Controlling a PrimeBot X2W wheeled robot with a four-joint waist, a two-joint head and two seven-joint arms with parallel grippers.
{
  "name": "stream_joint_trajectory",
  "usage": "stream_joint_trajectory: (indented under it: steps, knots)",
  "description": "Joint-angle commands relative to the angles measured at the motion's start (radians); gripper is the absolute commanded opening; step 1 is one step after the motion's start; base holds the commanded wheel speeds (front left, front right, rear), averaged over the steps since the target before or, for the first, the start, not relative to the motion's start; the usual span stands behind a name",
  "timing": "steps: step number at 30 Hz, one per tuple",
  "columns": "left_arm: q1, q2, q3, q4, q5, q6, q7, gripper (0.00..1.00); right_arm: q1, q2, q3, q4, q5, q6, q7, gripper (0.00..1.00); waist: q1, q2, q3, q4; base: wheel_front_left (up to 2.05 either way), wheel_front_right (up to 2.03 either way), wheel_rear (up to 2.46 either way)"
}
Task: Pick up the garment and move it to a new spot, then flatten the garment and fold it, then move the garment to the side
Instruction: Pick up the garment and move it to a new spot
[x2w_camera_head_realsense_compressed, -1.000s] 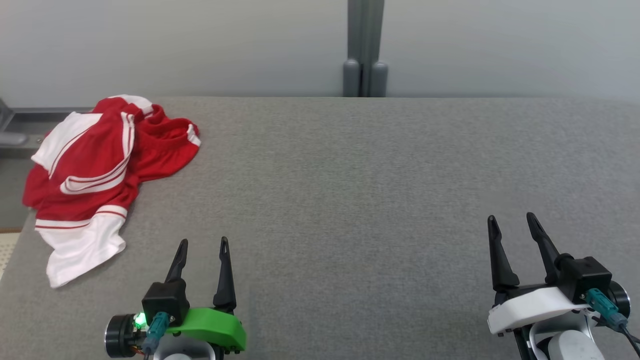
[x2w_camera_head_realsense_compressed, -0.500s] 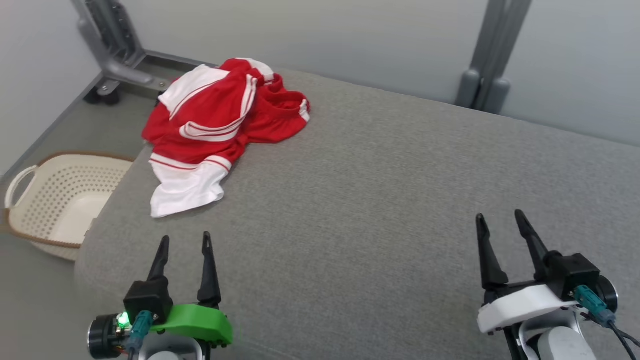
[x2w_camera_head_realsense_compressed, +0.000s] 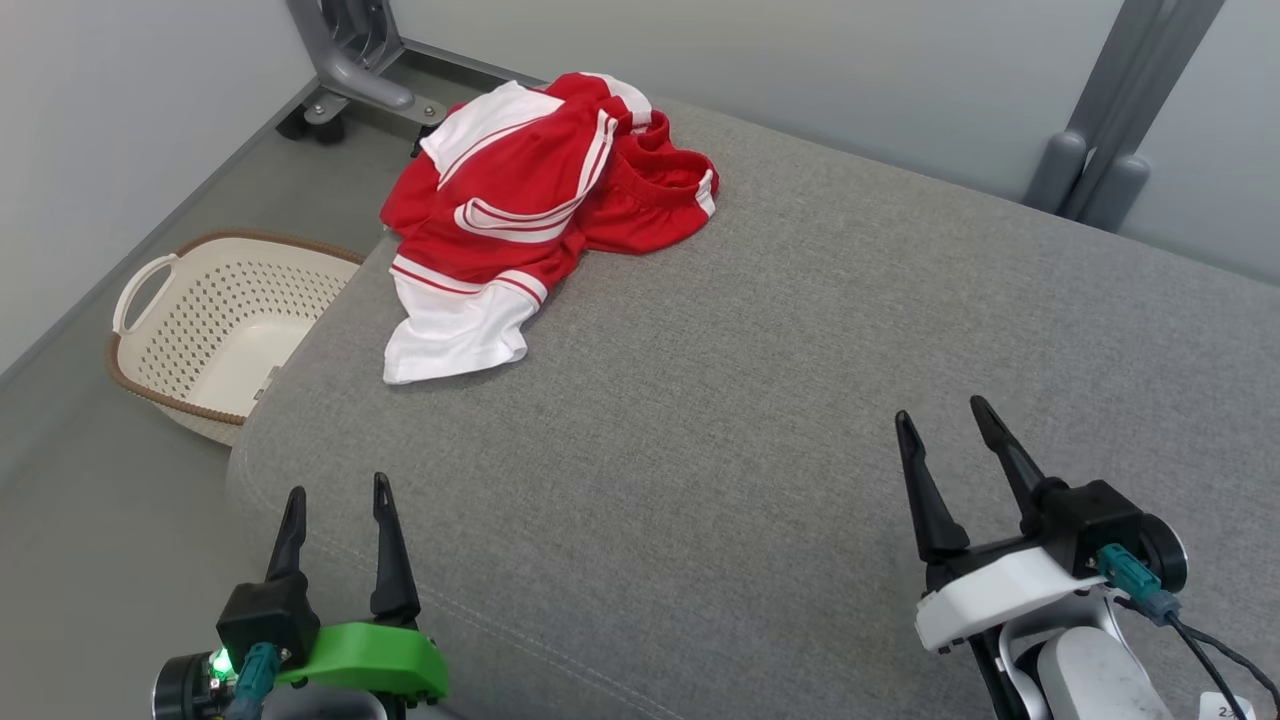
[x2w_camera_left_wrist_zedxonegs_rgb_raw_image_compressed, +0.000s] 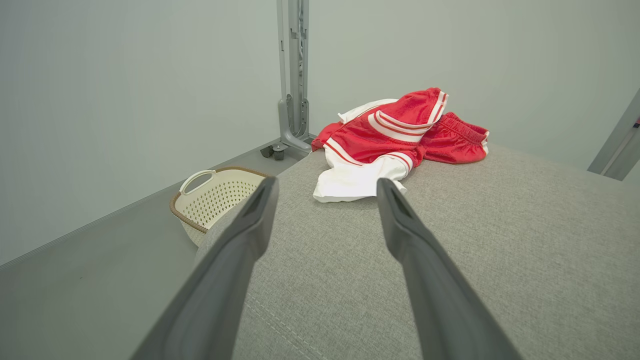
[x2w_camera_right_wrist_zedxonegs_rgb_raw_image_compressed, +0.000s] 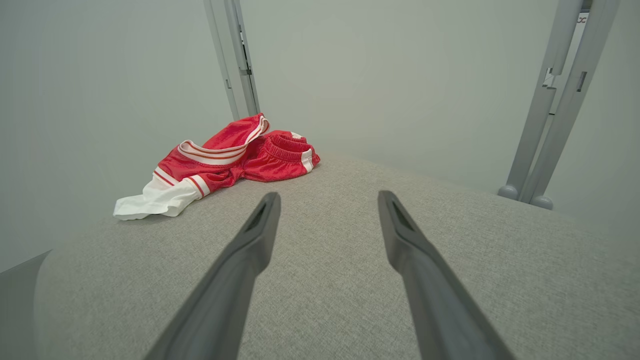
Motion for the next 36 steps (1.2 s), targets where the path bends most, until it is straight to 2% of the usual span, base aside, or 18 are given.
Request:
stream_joint_trajectory:
  steps: [1,3,9,13,18,22,29,36]
  knots:
    - [0.006,0.003,0.003,0.003,0.008,-0.004,-0.001,1.00,-0.003,-0.005,-0.011,-0.010,-0.015,0.000,-0.003,1.00,0.0000,0.0000,0.007,0.001,0.00,0.00,0.00]
    - [-0.029,0.009,0.012,0.012,0.027,-0.019,-0.001,1.00,-0.001,-0.005,-0.026,-0.019,-0.026,0.000,-0.003,1.00,0.0000,0.0000,0.021,0.001,0.00,0.00,0.00]
    - [-0.231,0.081,0.018,0.081,0.083,-0.094,-0.001,1.00,0.010,-0.005,-0.080,-0.052,-0.082,0.000,-0.003,1.00,0.0000,0.0000,0.091,0.001,0.00,0.00,0.00]
    - [-0.435,0.148,0.028,0.178,0.091,-0.140,0.009,1.00,-0.014,-0.005,-0.073,-0.065,-0.123,0.000,-0.003,1.00,0.0000,0.0000,0.158,-0.053,0.00,0.00,0.00]
    - [-0.665,0.219,0.029,0.352,0.078,-0.199,0.139,1.00,-0.042,-0.005,-0.055,-0.074,-0.168,0.000,-0.003,1.00,0.0000,0.0000,0.230,-0.135,0.00,0.00,0.00]
    - [-0.806,0.232,0.031,0.486,0.033,-0.233,0.259,1.00,-0.065,-0.005,-0.060,-0.102,-0.200,0.000,-0.003,1.00,0.0000,0.0000,0.294,-0.195,0.00,0.00,0.00]
    - [-0.925,0.249,0.007,0.670,-0.008,-0.259,0.355,1.00,-0.086,-0.005,-0.081,-0.167,-0.241,0.000,-0.003,1.00,0.0000,0.0000,0.405,-0.261,0.00,0.00,0.00]
    - [-0.965,0.263,-0.010,0.798,-0.038,-0.264,0.343,1.00,-0.094,-0.005,-0.099,-0.201,-0.249,0.000,-0.003,1.00,0.0000,0.0000,0.466,-0.284,0.00,0.00,0.00]
